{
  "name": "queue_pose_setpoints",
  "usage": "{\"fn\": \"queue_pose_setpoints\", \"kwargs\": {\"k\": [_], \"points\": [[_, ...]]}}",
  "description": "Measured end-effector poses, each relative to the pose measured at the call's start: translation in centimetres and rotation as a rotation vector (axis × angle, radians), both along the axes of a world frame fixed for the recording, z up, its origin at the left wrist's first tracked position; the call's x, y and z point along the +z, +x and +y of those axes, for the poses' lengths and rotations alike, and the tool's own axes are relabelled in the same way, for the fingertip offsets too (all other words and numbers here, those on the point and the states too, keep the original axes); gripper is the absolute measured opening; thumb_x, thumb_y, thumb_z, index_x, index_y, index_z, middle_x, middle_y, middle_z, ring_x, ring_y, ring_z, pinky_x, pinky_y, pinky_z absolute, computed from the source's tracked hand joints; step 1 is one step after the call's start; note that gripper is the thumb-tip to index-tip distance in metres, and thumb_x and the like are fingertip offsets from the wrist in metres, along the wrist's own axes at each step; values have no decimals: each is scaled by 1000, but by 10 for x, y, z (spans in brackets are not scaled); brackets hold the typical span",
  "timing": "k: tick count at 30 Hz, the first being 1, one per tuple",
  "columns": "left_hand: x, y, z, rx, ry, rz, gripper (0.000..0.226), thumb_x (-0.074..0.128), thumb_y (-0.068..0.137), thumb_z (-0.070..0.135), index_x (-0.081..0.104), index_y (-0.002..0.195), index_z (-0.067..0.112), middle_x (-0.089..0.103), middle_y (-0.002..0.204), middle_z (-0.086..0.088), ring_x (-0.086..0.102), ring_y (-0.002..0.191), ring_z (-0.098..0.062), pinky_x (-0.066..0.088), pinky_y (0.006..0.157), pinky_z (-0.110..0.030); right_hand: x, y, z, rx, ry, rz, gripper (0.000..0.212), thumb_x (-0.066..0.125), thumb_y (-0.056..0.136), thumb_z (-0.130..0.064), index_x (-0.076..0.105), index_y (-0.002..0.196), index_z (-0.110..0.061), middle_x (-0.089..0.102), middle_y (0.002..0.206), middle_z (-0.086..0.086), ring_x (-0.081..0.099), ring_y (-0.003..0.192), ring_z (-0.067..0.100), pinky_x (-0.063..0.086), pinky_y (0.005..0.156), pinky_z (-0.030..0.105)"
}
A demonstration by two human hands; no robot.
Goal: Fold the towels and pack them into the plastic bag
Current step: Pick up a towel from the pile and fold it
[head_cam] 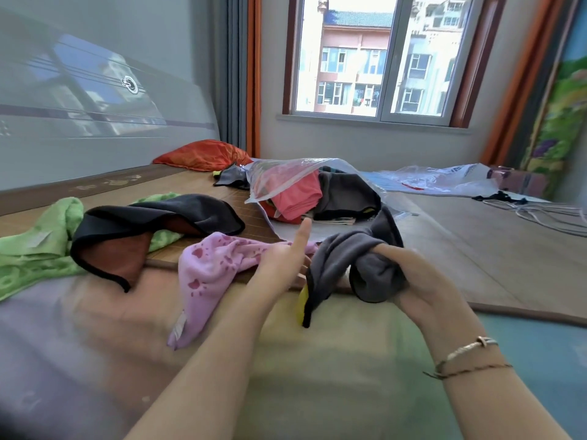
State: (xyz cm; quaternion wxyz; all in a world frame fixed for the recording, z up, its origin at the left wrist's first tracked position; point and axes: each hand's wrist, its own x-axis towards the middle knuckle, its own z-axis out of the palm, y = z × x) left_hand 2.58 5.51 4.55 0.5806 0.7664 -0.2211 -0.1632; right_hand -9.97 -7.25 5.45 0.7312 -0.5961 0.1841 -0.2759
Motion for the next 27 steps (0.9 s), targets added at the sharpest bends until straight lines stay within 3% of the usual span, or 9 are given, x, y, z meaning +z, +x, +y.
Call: {"fn": "queue_pose_setpoints", "kwargs": {"k": [4,7,10,13,17,20,22,24,27], "points": [[0,-17,5,-239,-131,367,39,64,87,50,65,105,15,73,89,-7,69,84,-23,54,67,-31,16,-16,8,214,127,-102,22,47,96,-6,65,83,-3,69,75,7,67,67,12,57,68,21],[-3,-7,18,-164,-370,520,25,65,90,16,65,113,5,72,91,-14,68,78,-22,57,64,-29,21,-24,7,295,232,-208,23,47,88,-2,62,105,2,65,113,18,65,103,25,48,99,35],[1,3,32,-7,-450,453,34,69,87,16,63,116,1,70,102,-17,67,90,-26,54,78,-34,14,-27,-1,236,146,-114,29,40,86,10,60,107,11,67,104,25,70,89,27,57,83,34],[7,2,45,102,-490,331,16,73,83,16,62,81,5,69,67,-5,62,68,-17,50,64,-27,-2,-24,-17,-36,-32,155,22,46,93,10,61,109,10,67,93,25,70,68,24,59,57,33],[8,4,59,207,-526,338,26,78,79,20,54,74,10,67,75,-7,61,69,-19,51,68,-30,-14,-20,-31,-265,-227,421,32,66,90,-13,60,121,-4,65,110,19,63,95,30,56,70,37],[1,18,68,201,-446,283,45,90,59,29,62,92,14,67,110,-15,66,93,-24,55,78,-35,-9,-21,-33,-316,-151,318,51,77,80,-25,58,121,-1,66,108,17,64,97,29,55,80,38],[-1,23,75,231,-331,144,57,90,46,33,62,94,22,65,114,-12,65,101,-24,54,89,-40,0,-25,-29,-190,0,144,33,75,82,-20,63,105,0,67,92,14,65,81,24,55,74,34],[6,16,82,277,-293,16,45,83,63,24,55,98,29,63,111,-6,62,103,-23,51,94,-43,9,-32,-22,-5,120,-8,13,66,86,-8,62,98,-7,63,88,12,61,75,20,52,72,31],[16,13,91,190,-283,-82,32,70,82,4,62,104,25,65,108,-12,62,102,-25,50,95,-44,18,-40,-14,140,5,-8,35,49,89,11,61,115,-9,63,100,15,59,81,21,49,73,32]]}}
